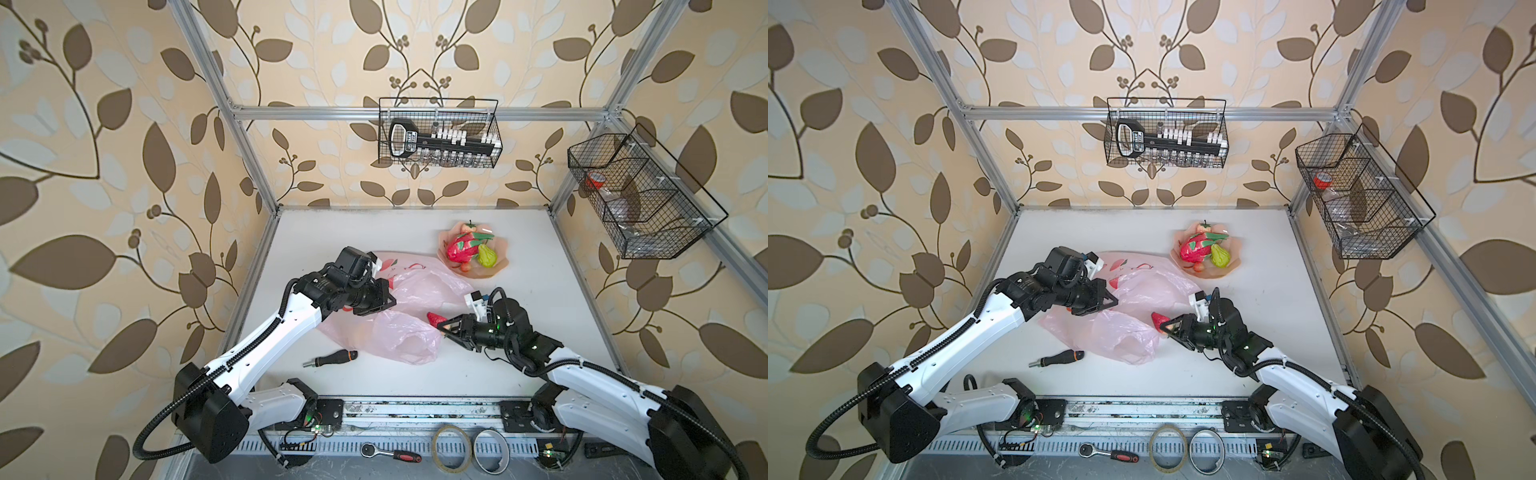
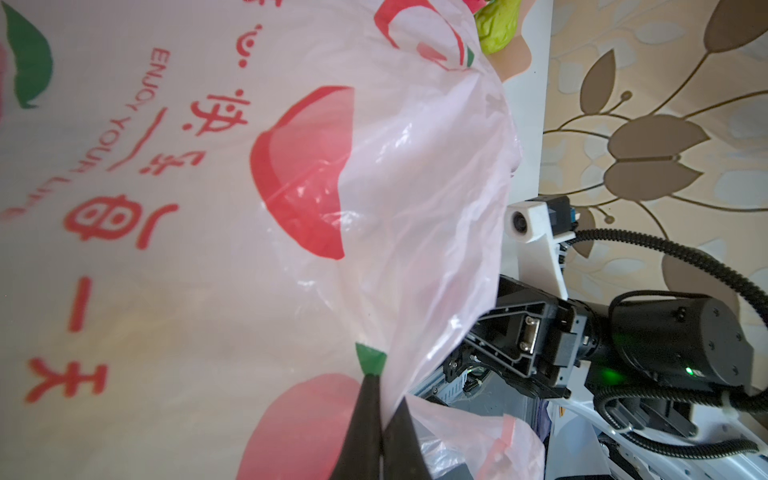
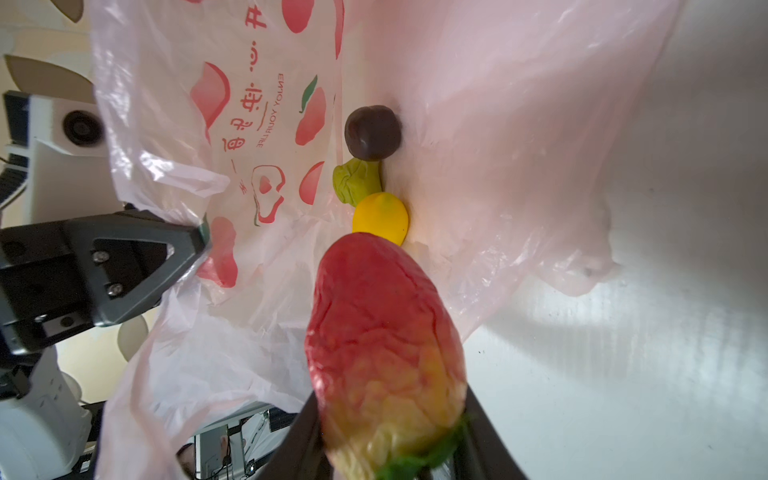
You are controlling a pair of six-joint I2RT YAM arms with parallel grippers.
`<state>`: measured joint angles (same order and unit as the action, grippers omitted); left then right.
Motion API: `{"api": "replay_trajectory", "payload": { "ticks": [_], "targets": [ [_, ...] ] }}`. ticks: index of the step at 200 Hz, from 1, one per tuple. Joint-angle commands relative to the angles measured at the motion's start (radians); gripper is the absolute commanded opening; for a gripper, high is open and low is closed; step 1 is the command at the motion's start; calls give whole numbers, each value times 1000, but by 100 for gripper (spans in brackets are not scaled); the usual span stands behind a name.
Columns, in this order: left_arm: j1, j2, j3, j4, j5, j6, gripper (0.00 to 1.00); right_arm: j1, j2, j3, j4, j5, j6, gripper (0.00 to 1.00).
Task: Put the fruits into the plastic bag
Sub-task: 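Lower the mango into the bag mouth held open by the left gripper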
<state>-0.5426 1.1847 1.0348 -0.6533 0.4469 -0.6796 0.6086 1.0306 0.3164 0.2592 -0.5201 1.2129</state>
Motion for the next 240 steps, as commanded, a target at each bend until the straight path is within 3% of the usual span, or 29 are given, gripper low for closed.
{"api": "replay_trajectory", "payload": {
  "ticks": [1, 79, 158, 214, 240],
  "targets": [
    [1, -2, 27, 15, 29, 0, 0, 38, 74, 50, 100, 25, 30, 26],
    [-1, 0, 41, 18, 26, 1, 0, 182, 426, 268, 195, 42, 35, 24],
    [-3, -10, 36, 20, 22, -4, 0, 222, 739, 500, 256, 22, 88, 23],
    [-4, -4, 47, 20, 18, -5, 0, 246, 872, 571, 314, -5, 139, 24],
    [-4, -1, 48, 20, 16, -2, 0, 254, 882, 576, 294, -7, 137, 31]
  ]
}}
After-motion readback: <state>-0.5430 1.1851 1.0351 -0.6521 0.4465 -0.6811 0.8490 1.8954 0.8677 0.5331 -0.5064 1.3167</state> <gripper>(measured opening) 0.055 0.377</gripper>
